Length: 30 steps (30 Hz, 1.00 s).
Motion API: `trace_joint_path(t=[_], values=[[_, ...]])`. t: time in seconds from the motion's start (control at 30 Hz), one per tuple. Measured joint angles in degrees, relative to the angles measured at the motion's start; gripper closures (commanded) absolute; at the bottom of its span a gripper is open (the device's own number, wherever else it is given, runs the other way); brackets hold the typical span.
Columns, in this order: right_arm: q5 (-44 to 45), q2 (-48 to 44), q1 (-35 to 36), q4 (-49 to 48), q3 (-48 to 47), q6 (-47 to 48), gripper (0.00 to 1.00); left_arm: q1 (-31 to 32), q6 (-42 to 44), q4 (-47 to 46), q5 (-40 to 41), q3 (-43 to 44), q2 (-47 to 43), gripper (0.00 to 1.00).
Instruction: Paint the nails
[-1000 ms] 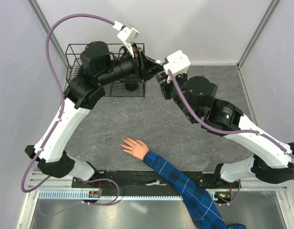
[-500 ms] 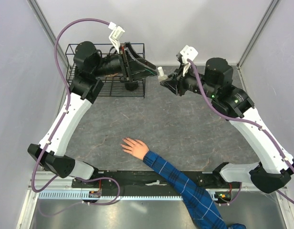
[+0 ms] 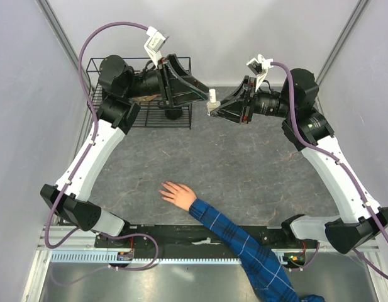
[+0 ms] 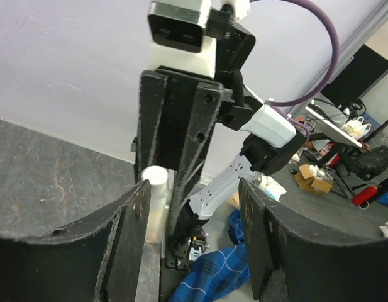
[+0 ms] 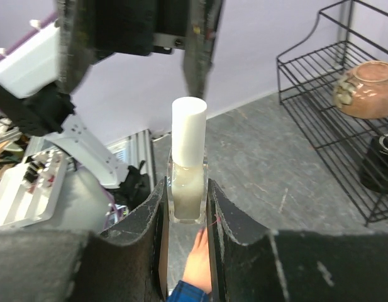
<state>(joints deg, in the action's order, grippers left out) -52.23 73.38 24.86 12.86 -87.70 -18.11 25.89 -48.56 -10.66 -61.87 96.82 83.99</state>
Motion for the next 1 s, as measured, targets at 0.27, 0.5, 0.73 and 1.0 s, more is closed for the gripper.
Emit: trace_joint_path(t=[0.27, 0.5, 0.73, 1.0], values=[[-3.9, 0.1, -0.1, -6.1, 1.1, -4.8, 1.00, 0.0, -1.1, 0.0, 0.2, 0.0, 0.8, 0.38], [-6.0, 0.5, -0.1, -11.1, 2.9, -9.3, 1.00, 0.5, -5.5, -4.7, -1.8, 0.1, 2.8, 0.61], [-6.4, 0.9, -0.2, -13.4, 2.9, -10.7, 1.00, 1.0, -7.6, -7.1, -3.5, 0.1, 4.1, 0.92], [10.3, 1.7, 4.3, 3.1, -4.4, -0.8, 1.00, 1.7, 4.0, 5.4, 3.6, 3.9, 4.2, 0.98]])
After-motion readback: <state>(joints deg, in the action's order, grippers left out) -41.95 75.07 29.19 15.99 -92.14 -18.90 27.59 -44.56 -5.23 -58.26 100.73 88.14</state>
